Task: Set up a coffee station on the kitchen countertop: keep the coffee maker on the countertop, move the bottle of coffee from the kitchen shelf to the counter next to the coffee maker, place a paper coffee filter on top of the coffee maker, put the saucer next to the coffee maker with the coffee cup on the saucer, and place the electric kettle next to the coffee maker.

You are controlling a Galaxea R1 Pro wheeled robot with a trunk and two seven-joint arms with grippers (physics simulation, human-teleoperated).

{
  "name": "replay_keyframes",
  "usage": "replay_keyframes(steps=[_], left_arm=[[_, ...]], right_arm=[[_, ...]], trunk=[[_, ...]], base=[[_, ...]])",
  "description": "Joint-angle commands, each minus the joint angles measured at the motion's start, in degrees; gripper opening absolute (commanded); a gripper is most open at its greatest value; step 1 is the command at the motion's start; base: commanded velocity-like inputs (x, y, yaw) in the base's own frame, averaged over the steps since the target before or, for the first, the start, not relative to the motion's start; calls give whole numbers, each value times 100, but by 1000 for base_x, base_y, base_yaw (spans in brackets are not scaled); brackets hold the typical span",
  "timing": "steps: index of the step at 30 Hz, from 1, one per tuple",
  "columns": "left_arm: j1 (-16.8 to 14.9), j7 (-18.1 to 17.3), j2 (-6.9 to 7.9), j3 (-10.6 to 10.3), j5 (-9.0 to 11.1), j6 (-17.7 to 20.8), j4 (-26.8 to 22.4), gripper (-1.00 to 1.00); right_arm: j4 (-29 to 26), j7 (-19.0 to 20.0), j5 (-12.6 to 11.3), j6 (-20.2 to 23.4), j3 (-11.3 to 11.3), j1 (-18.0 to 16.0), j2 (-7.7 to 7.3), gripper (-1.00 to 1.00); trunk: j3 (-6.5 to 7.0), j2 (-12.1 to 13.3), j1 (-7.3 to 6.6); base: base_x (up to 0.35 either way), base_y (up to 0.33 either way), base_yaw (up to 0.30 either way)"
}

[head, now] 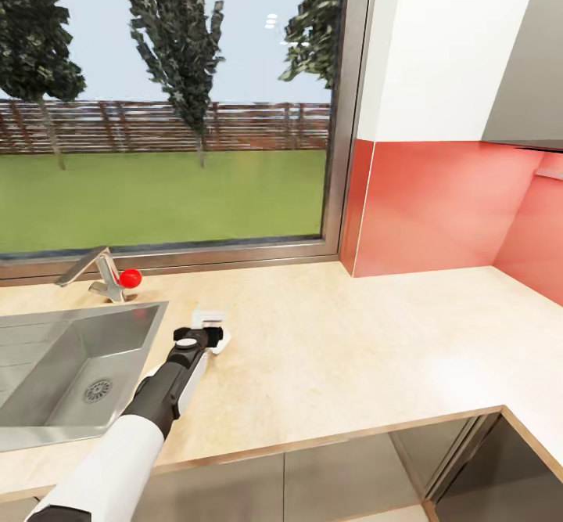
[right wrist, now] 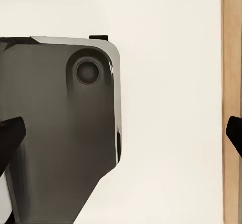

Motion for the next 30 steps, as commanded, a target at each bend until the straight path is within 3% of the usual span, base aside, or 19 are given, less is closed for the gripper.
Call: replay_keyframes(steps=[1,25,30], left_arm=[[3,37,11,-17,19,31,-7,100],[76,30,47,-21,52,26,34,100],[76,30,51,-19,46,-308,275,100]], right_arm=[[5,3,-10,-20,-1,-5,0,100],[5,3,-10,-20,-4,-5,0,100],[5,3,-10,-20,-4,-5,0,100]], trunk=[[-13,-13,4],[-13,-13,4],[-13,-13,4]], base=[[0,0,0],[74,0,0],[16,0,0]])
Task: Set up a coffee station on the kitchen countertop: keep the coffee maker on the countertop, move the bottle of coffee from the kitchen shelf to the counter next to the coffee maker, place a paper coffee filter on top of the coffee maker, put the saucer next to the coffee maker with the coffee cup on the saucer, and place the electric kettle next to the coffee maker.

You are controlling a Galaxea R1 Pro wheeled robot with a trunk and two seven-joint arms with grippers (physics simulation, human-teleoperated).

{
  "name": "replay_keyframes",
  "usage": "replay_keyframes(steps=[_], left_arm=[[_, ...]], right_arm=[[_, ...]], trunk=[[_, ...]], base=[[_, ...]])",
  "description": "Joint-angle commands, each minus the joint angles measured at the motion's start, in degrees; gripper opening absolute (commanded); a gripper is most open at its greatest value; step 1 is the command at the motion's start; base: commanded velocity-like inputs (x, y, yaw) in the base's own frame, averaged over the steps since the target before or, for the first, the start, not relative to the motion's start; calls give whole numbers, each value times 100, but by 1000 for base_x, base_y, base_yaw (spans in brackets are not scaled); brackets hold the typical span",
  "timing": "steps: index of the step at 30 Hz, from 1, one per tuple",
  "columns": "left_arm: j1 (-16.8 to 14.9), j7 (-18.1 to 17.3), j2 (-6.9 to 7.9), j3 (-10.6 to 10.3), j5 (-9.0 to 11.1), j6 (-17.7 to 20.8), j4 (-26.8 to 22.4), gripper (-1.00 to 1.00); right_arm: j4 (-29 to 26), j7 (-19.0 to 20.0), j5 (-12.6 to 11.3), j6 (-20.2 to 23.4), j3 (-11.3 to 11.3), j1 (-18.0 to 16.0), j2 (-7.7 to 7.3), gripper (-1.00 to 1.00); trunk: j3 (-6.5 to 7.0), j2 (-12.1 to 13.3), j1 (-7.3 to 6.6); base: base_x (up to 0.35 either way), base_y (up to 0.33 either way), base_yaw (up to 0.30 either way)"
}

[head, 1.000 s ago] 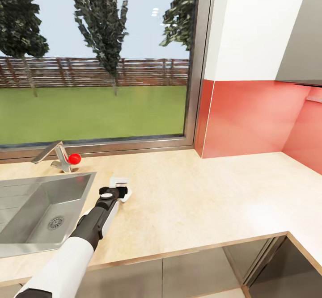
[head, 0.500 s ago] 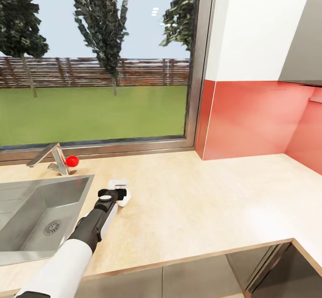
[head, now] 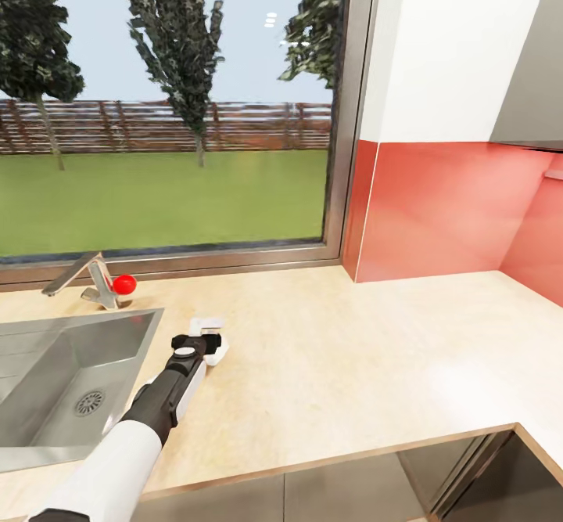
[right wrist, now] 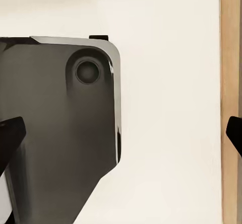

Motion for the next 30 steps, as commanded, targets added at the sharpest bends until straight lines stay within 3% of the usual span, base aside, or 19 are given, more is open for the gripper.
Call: replay_keyframes(steps=[1,27,28,30], left_arm=[[-5,39,3,-22,18,12,15,100],[-5,39,8,-5,19,-70,361,100],[-5,39,8,-5,19,-70,362,-100],[-5,39,7,-5,18,-70,363,-100]], right_arm=[[4,3,-10,-20,-1,-5,0,100],[4,7,-16,-20,-3,-5,0,100],[4,7,-16,-20,-3,-5,0,100],[4,8,-18,-20,-3,-5,0,100]], trunk=[[-13,-13,3],[-13,-13,3],[-13,-13,3],[-13,-13,3]], base=[[4,0,0],[0,0,0],[0,0,0],[0,0,0]])
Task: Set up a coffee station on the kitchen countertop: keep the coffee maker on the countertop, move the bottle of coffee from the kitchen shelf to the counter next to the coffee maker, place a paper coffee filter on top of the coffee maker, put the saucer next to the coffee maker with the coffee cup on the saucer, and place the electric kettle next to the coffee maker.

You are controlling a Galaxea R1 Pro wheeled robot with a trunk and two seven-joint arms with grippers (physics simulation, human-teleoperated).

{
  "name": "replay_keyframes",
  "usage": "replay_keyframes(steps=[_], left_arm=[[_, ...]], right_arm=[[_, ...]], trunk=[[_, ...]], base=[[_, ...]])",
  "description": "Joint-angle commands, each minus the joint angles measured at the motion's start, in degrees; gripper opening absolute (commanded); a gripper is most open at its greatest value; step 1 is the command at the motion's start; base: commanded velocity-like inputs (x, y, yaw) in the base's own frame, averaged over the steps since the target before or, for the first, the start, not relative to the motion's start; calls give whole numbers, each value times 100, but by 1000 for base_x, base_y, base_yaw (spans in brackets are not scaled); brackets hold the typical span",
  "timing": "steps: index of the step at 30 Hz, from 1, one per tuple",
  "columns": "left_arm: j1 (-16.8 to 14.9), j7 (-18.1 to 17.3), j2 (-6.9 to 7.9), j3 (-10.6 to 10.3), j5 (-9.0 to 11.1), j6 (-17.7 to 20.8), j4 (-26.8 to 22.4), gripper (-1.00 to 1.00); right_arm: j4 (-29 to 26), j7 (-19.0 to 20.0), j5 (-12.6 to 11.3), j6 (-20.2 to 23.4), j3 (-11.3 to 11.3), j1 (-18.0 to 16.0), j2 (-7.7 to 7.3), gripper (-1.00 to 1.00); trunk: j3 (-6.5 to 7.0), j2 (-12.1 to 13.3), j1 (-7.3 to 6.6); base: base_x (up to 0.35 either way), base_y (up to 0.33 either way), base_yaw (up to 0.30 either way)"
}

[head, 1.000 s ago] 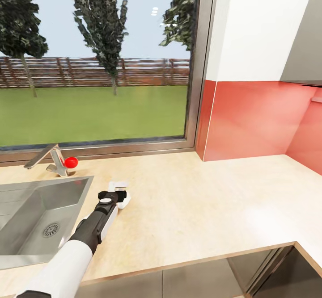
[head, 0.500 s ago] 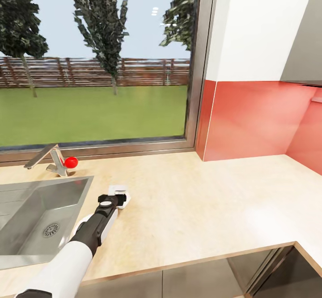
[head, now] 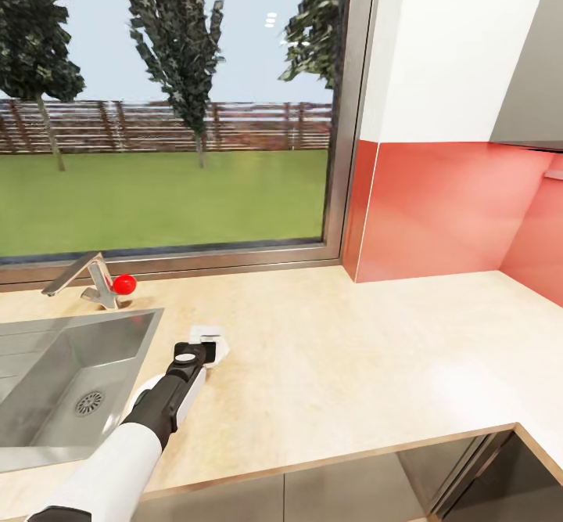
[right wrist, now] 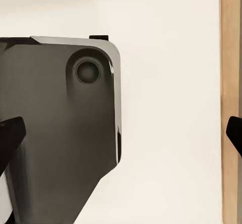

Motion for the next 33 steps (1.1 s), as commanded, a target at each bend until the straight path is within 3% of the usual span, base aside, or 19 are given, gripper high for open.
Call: replay_keyframes(steps=[1,33], left_arm=[[-4,39,2,-24,20,33,-7,-100],[-60,-17,17,-22,55,99,-118,-100]], right_arm=[[5,2,-12,-20,-3,-5,0,100],[5,0,-10,-20,-1,-5,0,100]], trunk=[[-13,-13,4],[-13,-13,4]], base=[[0,0,0],[0,0,0]])
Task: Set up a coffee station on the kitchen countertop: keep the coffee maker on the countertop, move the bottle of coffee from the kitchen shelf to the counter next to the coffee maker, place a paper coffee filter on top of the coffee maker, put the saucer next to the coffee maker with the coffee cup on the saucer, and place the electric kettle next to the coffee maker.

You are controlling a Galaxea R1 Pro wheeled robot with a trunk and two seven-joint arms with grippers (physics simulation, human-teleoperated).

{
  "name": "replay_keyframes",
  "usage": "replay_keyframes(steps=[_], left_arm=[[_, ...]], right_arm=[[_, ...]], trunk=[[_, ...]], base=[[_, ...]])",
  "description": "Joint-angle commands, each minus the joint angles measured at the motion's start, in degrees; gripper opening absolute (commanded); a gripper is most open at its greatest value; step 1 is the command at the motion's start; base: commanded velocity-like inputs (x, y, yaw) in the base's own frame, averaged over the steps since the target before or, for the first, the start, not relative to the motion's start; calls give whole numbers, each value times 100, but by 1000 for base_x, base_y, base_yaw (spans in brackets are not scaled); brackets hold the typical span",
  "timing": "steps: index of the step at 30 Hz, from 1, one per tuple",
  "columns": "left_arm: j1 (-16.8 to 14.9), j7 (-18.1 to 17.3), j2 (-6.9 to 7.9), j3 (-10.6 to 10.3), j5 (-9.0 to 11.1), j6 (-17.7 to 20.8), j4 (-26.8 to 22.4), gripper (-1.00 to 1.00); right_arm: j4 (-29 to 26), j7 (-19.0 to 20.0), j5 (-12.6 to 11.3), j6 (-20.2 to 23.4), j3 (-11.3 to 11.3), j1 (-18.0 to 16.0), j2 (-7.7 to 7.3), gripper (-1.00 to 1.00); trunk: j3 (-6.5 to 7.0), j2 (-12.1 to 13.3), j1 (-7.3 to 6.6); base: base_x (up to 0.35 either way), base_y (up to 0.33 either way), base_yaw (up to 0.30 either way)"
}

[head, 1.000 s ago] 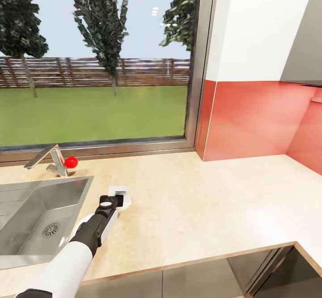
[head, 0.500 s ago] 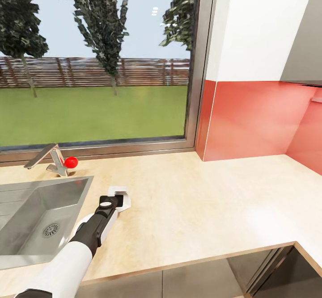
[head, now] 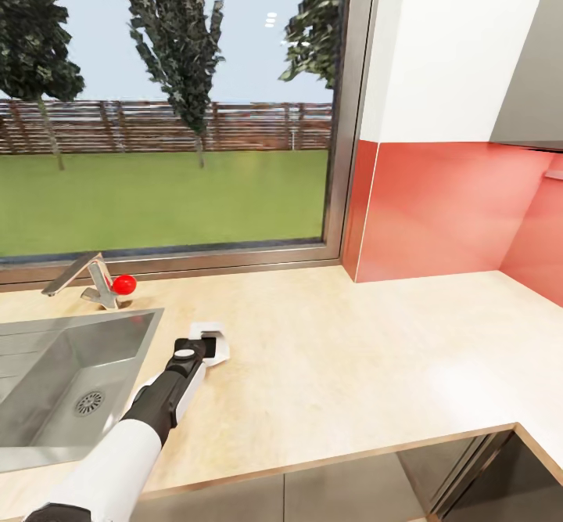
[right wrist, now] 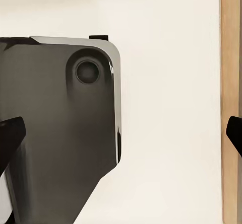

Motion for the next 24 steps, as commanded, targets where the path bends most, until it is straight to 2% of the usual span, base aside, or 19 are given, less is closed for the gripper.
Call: replay_keyframes(steps=[1,6,9,14,16,19,22,23,24], left_arm=[[-19,36,4,-25,19,42,-13,-100],[-53,24,4,-23,59,67,-106,-100],[-67,13,4,-25,126,153,-323,-100],[-151,-119,43,-27,176,781,-990,-100],[-182,-296,123,-27,184,1071,-1275,-100],[-254,-805,295,-27,197,1511,-1661,-100],[-309,-1457,484,-25,226,1886,-1865,-100],[-322,-1579,531,-23,230,1949,-1886,-100],[-364,-1923,671,27,245,2097,-1928,-100]], right_arm=[[4,3,-12,-20,-3,-4,0,100],[4,0,-10,-20,-4,-4,5,100],[-3,-4,-11,-20,-4,-4,9,100],[-16,-10,-13,-20,-4,-5,58,100],[-24,-8,-13,-20,-7,-5,83,100],[-39,-6,-14,-20,-11,-4,104,100],[-45,-6,-14,-20,-12,-4,111,100],[-46,-4,-14,-20,-13,-4,111,100],[-47,-5,-14,-20,-16,-4,113,100]], trunk=[[-13,-13,4],[-13,-13,4],[-13,-13,4],[-13,-13,4],[-13,-13,4],[-13,-13,4],[-13,-13,4],[-13,-13,4],[-13,-13,4]], base=[[0,0,0],[0,0,0],[0,0,0],[0,0,0],[0,0,0],[0,0,0],[0,0,0],[0,0,0],[0,0,0]])
